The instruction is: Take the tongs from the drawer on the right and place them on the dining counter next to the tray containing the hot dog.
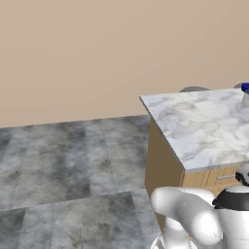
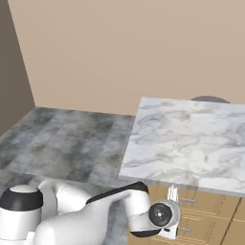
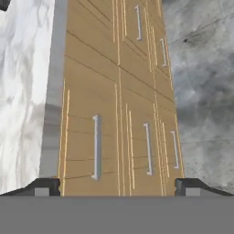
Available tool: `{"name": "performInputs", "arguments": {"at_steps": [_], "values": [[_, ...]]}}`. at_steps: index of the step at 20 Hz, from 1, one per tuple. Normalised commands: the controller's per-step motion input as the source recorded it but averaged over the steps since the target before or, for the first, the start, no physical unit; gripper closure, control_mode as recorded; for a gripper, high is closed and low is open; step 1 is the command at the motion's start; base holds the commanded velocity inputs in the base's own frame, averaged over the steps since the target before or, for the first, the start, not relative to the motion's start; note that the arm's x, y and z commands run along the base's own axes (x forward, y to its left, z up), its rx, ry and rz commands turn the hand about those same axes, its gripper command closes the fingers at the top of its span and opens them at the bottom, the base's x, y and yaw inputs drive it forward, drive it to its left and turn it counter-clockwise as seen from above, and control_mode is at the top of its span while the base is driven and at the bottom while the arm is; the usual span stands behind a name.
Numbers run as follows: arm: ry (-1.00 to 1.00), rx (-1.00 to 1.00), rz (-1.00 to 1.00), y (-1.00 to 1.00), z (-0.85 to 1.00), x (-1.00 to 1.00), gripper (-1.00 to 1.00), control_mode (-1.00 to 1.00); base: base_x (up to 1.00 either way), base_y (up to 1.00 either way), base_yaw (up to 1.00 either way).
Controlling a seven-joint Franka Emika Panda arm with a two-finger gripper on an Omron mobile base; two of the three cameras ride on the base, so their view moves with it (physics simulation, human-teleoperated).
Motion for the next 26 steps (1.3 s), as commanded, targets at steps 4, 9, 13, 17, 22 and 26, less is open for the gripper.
{"name": "performInputs", "arguments": {"at_steps": [4, 9, 13, 17, 22, 26], "values": [[-0.43, 0.36, 0.11, -0.44, 0.00, -0.63, -1.00, -1.00, 0.00, 0.00, 0.00], [-0.46, 0.29, 0.13, -0.20, -0.02, -0.37, -1.00, -1.00, 0.00, 0.00, 0.00], [-0.33, 0.09, 0.08, 0.00, -0.05, 0.00, -1.00, -1.00, 0.00, 0.00, 0.00], [-0.27, 0.01, 0.01, 0.00, 0.00, 0.01, -1.00, -1.00, 0.00, 0.00, 0.00], [-0.19, 0.00, 0.00, 0.00, -0.11, 0.17, -1.00, -1.00, 0.00, 0.00, 0.00], [-0.15, 0.00, 0.00, 0.02, -0.15, 0.29, -1.00, -1.00, 0.00, 0.00, 0.00]]}}
